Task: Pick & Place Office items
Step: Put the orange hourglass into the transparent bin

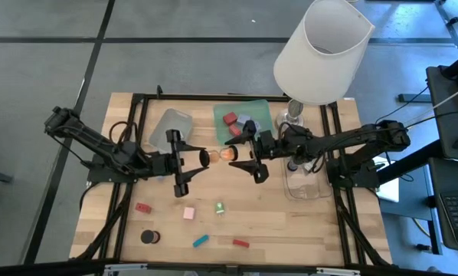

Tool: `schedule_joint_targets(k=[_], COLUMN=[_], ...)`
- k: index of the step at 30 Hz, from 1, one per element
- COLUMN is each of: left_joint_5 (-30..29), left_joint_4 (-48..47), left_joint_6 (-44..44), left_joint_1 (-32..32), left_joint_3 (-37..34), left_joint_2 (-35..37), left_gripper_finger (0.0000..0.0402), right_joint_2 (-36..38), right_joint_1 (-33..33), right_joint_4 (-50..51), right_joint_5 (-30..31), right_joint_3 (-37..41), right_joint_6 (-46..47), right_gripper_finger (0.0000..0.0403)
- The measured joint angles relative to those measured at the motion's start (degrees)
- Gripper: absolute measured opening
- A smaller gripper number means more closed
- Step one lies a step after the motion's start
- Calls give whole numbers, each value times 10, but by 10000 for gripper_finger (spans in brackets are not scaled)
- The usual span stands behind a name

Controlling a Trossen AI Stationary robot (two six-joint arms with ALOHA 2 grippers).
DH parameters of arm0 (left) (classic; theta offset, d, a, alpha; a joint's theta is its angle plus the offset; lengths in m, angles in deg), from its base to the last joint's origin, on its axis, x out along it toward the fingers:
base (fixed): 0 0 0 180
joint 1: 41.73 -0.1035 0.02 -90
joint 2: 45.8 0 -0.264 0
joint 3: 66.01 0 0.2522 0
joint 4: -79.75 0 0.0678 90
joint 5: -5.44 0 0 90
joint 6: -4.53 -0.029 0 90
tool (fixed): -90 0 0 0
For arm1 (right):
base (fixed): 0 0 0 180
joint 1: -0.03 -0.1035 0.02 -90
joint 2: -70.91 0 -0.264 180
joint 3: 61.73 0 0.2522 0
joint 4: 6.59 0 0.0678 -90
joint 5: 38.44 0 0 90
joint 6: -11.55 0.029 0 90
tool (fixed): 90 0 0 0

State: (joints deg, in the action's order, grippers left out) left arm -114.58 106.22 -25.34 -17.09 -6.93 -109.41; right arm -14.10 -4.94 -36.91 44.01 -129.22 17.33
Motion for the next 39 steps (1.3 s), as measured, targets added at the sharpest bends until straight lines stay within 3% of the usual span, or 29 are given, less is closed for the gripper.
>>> schedule_joint_targets(k=[28,39], left_joint_5=[15,20], left_joint_4=[24,24], left_joint_6=[12,12], left_joint_1=[-34,-34], left_joint_3=[0,0], left_joint_2=[-32,-32], left_gripper_finger=[214,214], right_joint_2=[0,0], right_joint_1=[-1,-1], right_joint_4=[0,0], right_joint_5=[-9,-11], right_joint_3=[-10,-10], right_joint_6=[-3,-3], right_gripper_finger=[311,238])
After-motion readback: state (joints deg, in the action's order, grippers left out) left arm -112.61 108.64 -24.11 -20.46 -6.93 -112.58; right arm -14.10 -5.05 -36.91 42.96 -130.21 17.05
